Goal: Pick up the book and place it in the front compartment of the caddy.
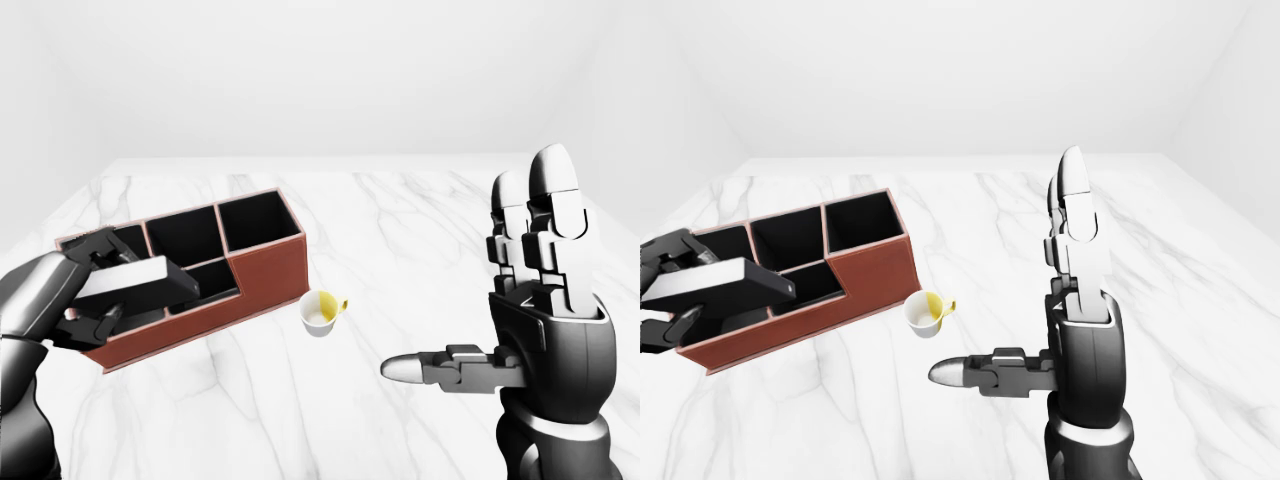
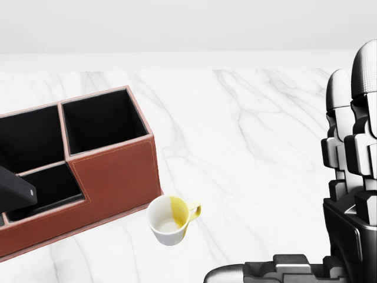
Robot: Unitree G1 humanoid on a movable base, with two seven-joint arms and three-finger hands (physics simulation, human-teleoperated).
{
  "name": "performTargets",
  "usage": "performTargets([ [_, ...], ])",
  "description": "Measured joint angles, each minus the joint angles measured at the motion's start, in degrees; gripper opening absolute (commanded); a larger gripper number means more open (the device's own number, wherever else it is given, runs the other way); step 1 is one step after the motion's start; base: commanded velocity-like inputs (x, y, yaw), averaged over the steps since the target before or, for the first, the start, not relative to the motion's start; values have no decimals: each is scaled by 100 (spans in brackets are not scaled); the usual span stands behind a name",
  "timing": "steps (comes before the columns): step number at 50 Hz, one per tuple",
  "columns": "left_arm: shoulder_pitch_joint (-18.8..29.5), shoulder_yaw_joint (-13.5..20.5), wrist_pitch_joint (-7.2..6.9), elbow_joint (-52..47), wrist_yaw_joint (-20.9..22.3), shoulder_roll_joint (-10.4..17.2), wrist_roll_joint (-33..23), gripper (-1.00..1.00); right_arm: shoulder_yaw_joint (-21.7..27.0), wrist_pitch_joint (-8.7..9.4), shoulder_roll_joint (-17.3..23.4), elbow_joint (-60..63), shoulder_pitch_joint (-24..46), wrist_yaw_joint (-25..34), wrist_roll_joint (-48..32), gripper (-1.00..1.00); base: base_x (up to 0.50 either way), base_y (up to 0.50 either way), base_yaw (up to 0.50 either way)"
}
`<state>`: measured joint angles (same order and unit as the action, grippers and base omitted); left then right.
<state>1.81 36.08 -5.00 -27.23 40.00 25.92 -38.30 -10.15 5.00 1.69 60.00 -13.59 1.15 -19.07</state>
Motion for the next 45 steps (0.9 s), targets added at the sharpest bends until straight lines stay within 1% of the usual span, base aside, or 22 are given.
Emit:
performTargets([
  [4,257,-107,0,-11,0,160,50,-99,6,0,-1,0,-1,5,-7,100,0,0,0],
  [10,688,-364,0,216,-33,377,107,-100,22,0,-2,0,-5,16,-15,100,0,0,0],
  [16,1081,-630,0,587,-213,569,127,-99,43,0,-5,0,-12,26,-19,100,0,0,0],
  [25,1532,-970,0,1223,-665,768,1,-99,65,0,-10,0,-11,39,-27,100,0,0,0],
  [35,1907,-1227,0,1886,-1140,917,-142,-98,64,0,-13,0,-11,49,-40,100,0,0,0],
  [45,2230,-1462,0,2640,-1700,982,-233,-98,53,0,-11,0,-21,46,-45,100,0,0,0],
])
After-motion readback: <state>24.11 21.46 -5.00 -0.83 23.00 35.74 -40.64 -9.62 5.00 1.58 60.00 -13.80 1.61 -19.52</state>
